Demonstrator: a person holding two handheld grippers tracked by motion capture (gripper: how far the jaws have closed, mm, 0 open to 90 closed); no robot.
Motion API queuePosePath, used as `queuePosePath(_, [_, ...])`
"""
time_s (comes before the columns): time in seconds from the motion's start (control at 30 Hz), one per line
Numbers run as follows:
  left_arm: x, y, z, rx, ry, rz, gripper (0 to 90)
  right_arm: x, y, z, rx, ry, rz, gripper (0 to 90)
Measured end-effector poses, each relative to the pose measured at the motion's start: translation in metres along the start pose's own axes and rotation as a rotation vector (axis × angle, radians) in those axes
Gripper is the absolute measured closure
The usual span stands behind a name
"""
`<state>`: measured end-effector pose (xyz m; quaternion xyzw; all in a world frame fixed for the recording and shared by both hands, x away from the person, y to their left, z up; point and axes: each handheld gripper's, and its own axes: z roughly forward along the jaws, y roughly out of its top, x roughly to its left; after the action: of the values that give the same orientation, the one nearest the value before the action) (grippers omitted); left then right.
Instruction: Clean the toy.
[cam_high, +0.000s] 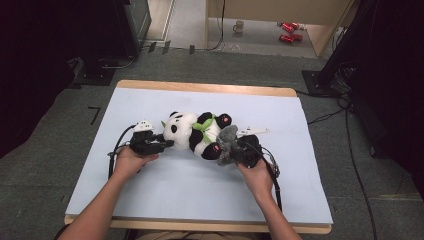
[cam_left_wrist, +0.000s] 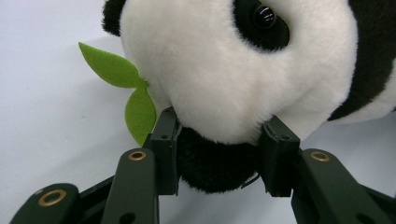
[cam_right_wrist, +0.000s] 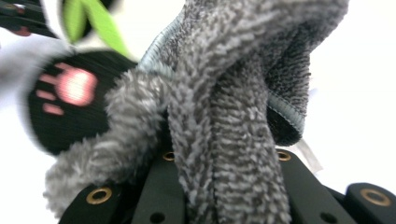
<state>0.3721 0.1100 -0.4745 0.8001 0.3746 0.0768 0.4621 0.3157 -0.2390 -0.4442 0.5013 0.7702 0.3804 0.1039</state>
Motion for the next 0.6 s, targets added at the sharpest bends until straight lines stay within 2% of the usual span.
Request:
queuePosePath(0.07, [0.0,0.001,-0.001,-0.009,-0.008,-0.004,57.1,-0.005,-0.001,0.003,0.004,-0.007,0.008,77.8])
queuePosePath(0.13, [0.0,0.002,-0.002,-0.012,-0.014,-0.014,57.2,-0.012,0.0,0.003,0.021,-0.061,-0.006,77.8])
queuePosePath(0.2, [-0.002,0.002,-0.002,-0.012,-0.026,-0.016,57.6,-0.023,0.0,0.001,0.032,-0.096,0.022,77.8])
queuePosePath(0.27, [-0.004,0.003,-0.002,-0.007,-0.037,-0.019,58.0,-0.032,0.002,-0.007,-0.004,-0.082,0.076,77.8])
queuePosePath(0.33, [-0.009,0.003,-0.001,-0.003,-0.044,-0.005,58.4,-0.033,0.006,-0.016,-0.044,-0.073,0.084,77.8])
queuePosePath(0.47, [-0.02,0.005,0.001,0.014,-0.047,0.004,58.7,-0.028,0.02,-0.04,-0.143,-0.066,0.062,77.8])
queuePosePath(0.6, [-0.032,0.004,0.006,0.011,-0.036,0.011,58.7,-0.018,0.035,-0.062,-0.211,-0.046,0.032,77.9])
